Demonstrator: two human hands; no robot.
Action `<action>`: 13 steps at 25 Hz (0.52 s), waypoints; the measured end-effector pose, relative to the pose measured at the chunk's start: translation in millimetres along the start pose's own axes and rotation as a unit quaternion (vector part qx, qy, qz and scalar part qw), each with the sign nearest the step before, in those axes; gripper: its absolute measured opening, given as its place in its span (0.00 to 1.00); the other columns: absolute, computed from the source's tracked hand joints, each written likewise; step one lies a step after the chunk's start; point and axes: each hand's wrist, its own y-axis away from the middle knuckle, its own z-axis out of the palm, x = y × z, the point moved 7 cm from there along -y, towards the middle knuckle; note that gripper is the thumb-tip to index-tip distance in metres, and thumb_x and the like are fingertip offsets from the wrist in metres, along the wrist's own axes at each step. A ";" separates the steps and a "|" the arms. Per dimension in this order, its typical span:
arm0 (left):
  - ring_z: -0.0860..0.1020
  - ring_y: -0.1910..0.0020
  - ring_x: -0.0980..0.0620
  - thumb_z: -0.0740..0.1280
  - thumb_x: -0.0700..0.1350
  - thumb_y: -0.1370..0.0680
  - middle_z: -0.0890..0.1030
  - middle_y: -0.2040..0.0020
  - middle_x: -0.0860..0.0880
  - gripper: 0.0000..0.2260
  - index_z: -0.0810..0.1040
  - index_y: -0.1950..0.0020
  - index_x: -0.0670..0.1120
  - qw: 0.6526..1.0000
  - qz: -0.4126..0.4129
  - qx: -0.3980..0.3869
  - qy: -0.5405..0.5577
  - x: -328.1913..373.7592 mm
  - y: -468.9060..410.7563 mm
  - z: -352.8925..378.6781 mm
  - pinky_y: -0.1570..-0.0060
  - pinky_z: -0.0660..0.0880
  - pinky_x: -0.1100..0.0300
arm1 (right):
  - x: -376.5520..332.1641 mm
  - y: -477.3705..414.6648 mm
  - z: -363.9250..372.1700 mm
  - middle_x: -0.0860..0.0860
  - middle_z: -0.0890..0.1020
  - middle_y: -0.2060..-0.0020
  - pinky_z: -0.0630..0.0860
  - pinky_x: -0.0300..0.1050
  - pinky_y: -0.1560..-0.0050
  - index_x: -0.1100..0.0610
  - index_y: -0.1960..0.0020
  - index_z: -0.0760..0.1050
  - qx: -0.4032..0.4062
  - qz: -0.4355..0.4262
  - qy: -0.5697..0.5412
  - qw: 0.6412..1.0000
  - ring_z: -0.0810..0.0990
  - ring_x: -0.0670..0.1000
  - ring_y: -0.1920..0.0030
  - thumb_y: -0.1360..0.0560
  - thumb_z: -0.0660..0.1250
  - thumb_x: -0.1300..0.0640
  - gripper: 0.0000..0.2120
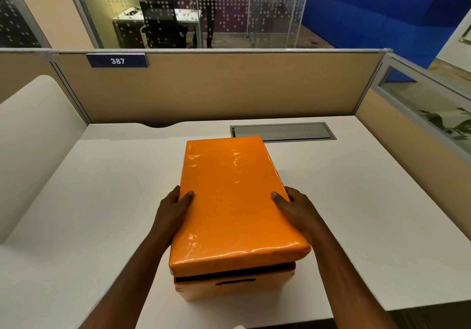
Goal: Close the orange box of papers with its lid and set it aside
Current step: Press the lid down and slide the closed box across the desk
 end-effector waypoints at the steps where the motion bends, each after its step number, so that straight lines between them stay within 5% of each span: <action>1: 0.76 0.50 0.48 0.59 0.54 0.20 0.75 0.35 0.44 0.20 0.67 0.30 0.49 1.000 0.003 0.002 -0.001 -1.4 1.4 0.7 0.51 0.73 0.51 | 1.4 0.3 0.1 0.55 0.72 0.31 0.72 0.61 0.36 0.51 0.28 0.62 0.002 -0.004 -0.001 1.000 0.75 0.61 0.36 0.24 0.58 0.40 0.28; 13: 0.79 0.57 0.57 0.58 0.54 0.20 0.76 0.45 0.54 0.13 0.64 0.36 0.62 1.000 0.011 -0.004 0.010 -20.1 11.2 3.0 0.62 0.75 0.61 | 21.8 7.3 13.5 0.54 0.75 0.34 0.72 0.56 0.39 0.50 0.30 0.65 0.030 -0.028 -0.026 0.999 0.76 0.59 0.38 0.23 0.59 0.42 0.25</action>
